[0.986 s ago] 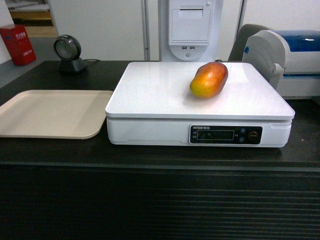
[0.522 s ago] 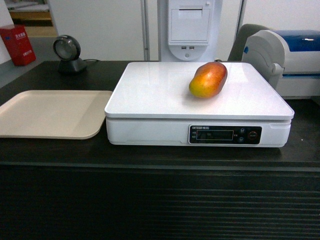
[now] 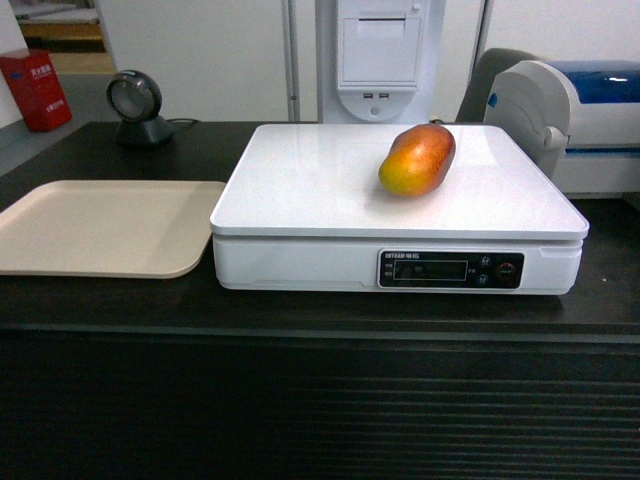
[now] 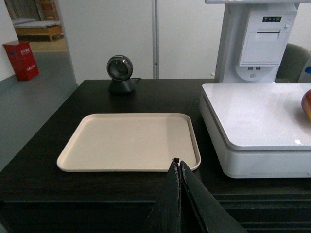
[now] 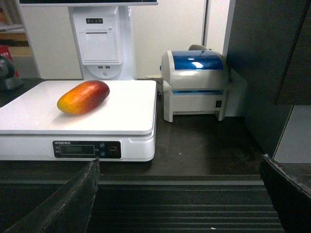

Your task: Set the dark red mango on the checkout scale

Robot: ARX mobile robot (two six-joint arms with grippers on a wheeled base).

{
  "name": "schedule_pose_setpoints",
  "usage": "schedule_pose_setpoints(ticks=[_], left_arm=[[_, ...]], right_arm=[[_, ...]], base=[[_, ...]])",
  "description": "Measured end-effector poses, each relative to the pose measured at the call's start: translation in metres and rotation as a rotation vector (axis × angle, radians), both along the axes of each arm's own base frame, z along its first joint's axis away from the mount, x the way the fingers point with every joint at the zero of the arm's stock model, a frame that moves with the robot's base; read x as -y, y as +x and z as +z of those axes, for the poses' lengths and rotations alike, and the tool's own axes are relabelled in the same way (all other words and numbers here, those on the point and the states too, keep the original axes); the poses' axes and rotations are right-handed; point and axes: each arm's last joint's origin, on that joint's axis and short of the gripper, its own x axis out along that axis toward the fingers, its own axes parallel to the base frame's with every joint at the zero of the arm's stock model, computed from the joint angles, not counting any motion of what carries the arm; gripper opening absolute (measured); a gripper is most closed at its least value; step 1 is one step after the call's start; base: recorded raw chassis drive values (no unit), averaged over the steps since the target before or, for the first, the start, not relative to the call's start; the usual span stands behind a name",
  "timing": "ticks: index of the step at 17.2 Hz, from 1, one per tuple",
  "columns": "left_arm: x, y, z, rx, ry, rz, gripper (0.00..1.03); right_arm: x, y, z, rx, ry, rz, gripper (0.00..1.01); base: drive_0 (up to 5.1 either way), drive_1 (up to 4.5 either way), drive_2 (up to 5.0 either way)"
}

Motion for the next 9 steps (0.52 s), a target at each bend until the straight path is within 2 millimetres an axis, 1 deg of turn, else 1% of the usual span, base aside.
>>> schedule_pose_setpoints(ticks=[3,7,8,9], left_arm=[[0.000,-0.009,-0.008,-0.008,0.000,0.000,0.02],[0.000,-0.017,-0.010,0.002,0.000,0.000,0.02],[0.000,-0.019,-0.014,0.028,0.000,0.001,0.02],[0.000,-0.020,-0.019,-0.006,0.000,0.000,0.02]], right_arm=[[0.000,0.000,0.000,0.000,0.000,0.000,0.98],[0.000,0.000,0.000,0.000,0.000,0.000,0.98],[0.000,0.000,0.000,0.000,0.000,0.000,0.98],[0.000,0.000,0.000,0.000,0.000,0.000,0.98]], base=[[0.0,0.00,0.0],[0.0,0.00,0.0],[0.0,0.00,0.0],[0.0,0.00,0.0]])
